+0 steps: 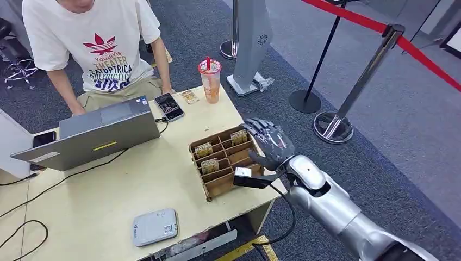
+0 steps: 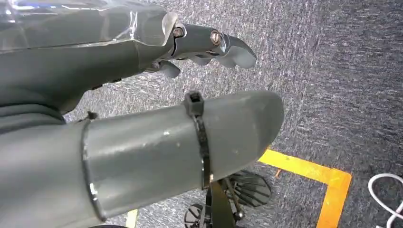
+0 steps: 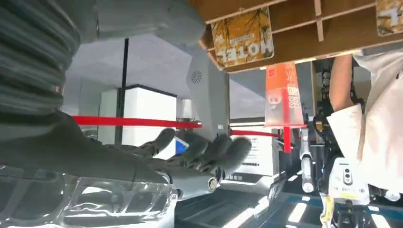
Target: Pass the card to the sensor for recognition and then transmit it.
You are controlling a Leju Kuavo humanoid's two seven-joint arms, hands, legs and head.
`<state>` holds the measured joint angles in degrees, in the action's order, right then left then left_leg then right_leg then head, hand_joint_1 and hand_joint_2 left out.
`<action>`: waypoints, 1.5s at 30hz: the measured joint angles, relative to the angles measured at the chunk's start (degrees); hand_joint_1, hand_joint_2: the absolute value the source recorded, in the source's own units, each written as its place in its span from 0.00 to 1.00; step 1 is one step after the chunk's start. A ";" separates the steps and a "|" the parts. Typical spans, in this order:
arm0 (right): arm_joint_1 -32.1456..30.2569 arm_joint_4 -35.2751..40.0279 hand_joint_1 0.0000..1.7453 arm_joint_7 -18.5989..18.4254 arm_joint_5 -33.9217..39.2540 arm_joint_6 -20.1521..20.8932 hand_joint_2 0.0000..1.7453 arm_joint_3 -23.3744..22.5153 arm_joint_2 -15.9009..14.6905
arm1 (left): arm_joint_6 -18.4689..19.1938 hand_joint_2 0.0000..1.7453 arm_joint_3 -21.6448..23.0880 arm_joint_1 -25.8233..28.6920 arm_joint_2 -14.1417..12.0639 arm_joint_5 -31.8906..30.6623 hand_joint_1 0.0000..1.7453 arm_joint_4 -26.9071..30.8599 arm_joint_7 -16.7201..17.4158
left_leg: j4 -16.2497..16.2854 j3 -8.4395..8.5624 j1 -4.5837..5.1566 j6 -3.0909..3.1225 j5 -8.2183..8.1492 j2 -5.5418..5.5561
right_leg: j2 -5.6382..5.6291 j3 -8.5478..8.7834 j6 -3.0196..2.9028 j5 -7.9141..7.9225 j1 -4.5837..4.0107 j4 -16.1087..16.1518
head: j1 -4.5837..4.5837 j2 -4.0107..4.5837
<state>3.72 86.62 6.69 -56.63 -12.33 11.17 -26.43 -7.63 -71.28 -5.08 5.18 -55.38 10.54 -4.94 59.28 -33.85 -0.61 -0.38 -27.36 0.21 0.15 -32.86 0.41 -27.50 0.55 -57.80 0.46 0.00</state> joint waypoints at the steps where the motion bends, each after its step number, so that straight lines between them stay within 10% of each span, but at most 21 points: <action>1: -0.07 0.18 0.44 0.00 0.00 0.02 1.00 -0.11 -0.11 | 0.00 0.00 0.00 0.00 0.00 0.02 0.00 0.00 0.02 | 0.00 0.00 0.00 0.00 0.00 0.00 | 0.00 0.00 0.00 0.00 0.00 0.00 | 0.00 0.00; 45: -10.00 11.26 0.42 -1.75 2.05 3.61 1.00 2.47 -5.35 | -0.79 0.00 -0.59 0.14 0.09 1.40 0.00 0.00 0.50 | 0.00 -0.01 0.00 0.04 -0.03 0.00 | 0.01 0.00 0.01 -0.01 0.00 0.01 | 0.00 0.00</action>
<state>-6.27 97.88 4.94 -54.58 -8.72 13.64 -31.78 -8.41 -71.87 -4.94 5.27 -53.99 10.54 -4.44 59.27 -33.86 -0.61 -0.34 -27.39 0.21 0.16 -32.86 0.42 -27.51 0.55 -57.79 0.46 0.00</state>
